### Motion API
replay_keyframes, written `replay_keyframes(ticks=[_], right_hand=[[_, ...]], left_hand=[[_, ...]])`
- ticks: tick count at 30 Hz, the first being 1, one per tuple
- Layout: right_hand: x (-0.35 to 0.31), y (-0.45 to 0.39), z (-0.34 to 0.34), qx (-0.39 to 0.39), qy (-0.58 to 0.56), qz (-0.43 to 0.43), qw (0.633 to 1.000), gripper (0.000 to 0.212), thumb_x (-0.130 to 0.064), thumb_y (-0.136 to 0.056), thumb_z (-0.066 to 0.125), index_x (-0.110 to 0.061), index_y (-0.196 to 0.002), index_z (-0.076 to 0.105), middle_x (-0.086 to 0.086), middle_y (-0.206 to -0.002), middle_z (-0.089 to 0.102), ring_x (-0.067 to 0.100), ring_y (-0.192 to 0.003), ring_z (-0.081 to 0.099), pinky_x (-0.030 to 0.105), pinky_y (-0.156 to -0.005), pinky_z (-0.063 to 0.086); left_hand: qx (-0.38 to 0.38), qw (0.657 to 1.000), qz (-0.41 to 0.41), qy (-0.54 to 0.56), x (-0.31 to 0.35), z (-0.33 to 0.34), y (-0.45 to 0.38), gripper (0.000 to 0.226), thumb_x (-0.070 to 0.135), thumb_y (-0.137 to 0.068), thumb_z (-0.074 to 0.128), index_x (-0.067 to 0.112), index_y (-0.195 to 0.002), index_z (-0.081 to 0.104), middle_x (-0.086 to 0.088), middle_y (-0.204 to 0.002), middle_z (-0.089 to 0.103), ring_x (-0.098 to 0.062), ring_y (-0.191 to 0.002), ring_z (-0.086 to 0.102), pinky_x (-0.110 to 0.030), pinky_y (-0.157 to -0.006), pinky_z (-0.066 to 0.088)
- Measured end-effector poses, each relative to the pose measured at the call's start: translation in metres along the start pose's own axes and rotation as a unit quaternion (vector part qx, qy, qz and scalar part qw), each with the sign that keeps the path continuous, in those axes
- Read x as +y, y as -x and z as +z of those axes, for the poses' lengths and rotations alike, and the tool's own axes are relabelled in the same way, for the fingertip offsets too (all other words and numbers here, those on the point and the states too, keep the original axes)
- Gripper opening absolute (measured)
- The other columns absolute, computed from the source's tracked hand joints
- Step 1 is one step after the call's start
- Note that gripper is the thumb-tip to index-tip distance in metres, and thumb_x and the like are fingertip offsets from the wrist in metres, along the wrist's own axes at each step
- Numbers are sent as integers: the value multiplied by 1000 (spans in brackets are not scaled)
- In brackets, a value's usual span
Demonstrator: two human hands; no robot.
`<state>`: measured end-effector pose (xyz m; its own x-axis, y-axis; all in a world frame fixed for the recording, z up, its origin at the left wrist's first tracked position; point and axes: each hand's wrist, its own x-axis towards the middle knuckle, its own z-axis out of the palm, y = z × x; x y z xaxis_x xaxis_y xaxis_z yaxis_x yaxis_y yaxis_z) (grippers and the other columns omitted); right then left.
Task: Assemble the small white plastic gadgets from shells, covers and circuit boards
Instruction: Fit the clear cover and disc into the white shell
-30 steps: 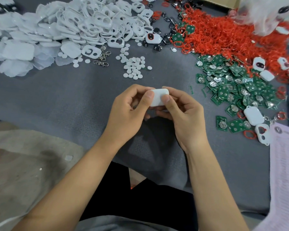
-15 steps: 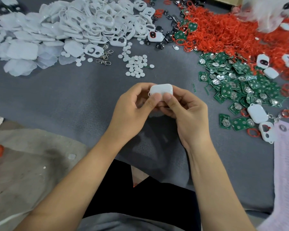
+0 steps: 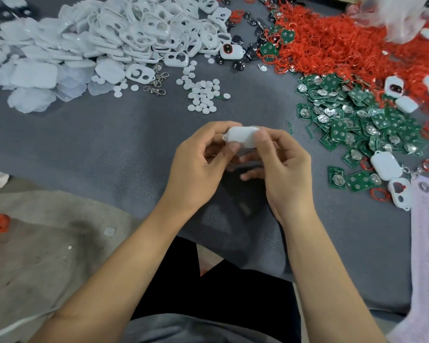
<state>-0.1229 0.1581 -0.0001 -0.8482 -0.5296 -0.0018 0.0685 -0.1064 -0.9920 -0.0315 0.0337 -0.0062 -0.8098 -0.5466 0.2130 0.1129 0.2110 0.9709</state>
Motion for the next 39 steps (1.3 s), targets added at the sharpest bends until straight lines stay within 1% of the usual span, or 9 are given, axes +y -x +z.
replay_keyframes(ticks=[3, 6, 10, 14, 19, 25, 30, 35, 39], right_hand=[[-1, -2, 2, -17, 63, 13, 998, 36, -46, -102, 59, -16, -98, 78, 7, -75, 73, 22, -59, 67, 27, -41, 49], [-2, -5, -2, -9, 7, 54, 998, 26, -30, -106, 58, -11, -104, 76, 5, -80, 71, 17, -61, 63, 25, -43, 48], [-2, -5, -8, -14, -72, 75, 995, 21, -9, -107, 53, -9, -115, 72, 7, -99, 75, 14, -78, 68, 21, -55, 54], [0, -4, -7, -18, -82, 61, 995, 17, -12, -105, 58, -11, -111, 74, 5, -101, 75, 15, -88, 70, 23, -64, 57], [2, -3, -4, 10, -94, 32, 995, 14, -20, -98, 62, -14, -104, 74, 2, -99, 76, 15, -90, 71, 25, -72, 58], [1, -1, -4, -26, -112, 19, 993, 20, -14, -103, 57, -10, -111, 75, 14, -108, 77, 24, -98, 73, 28, -79, 59], [2, -1, -4, -13, -58, 14, 998, 19, -21, -100, 61, -17, -109, 77, 13, -101, 76, 27, -82, 66, 28, -62, 52], [4, -2, -5, -8, -17, 2, 1000, 23, -21, -103, 56, -19, -112, 77, 5, -71, 62, 14, -55, 48, 23, -47, 39], [1, 1, -3, -26, -21, 7, 999, 24, -17, -104, 54, -18, -115, 75, 4, -76, 70, 14, -55, 59, 24, -44, 45]], left_hand=[[-9, 1000, 23, -12, -1, 0, 1, 33, -8, -98, 59, 17, -117, 71, 4, -114, 75, -19, -104, 74, -25, -87, 57], [16, 999, 29, -32, -1, -1, 1, 34, -10, -94, 58, 11, -115, 74, 4, -117, 75, -10, -112, 70, -15, -90, 51], [29, 999, 0, 27, 1, 0, -1, 28, -10, -97, 54, 4, -113, 72, 2, -109, 77, -10, -101, 73, -19, -83, 56], [32, 997, -35, 60, 3, -1, 0, 33, -5, -96, 48, 10, -107, 75, 2, -104, 77, -10, -100, 73, -20, -82, 57], [-9, 998, -45, 33, -1, -4, -2, 19, 16, -105, 61, 11, -119, 73, 2, -87, 76, -8, -71, 69, -21, -67, 55], [-18, 993, -77, 87, -3, -7, -4, 16, 20, -104, 64, 14, -117, 72, -2, -100, 79, -17, -84, 76, -27, -73, 62], [-39, 992, -79, 95, -2, -7, -2, 14, 23, -99, 69, 13, -109, 68, -4, -92, 78, -19, -76, 76, -27, -68, 60], [-67, 992, -79, 68, 3, -4, -2, 23, 35, -101, 65, 12, -101, 65, -1, -82, 76, -18, -70, 74, -25, -62, 57], [-48, 997, -61, 16, 4, -2, 0, 20, 36, -107, 56, 20, -100, 66, 3, -81, 73, -13, -67, 70, -23, -57, 54]])
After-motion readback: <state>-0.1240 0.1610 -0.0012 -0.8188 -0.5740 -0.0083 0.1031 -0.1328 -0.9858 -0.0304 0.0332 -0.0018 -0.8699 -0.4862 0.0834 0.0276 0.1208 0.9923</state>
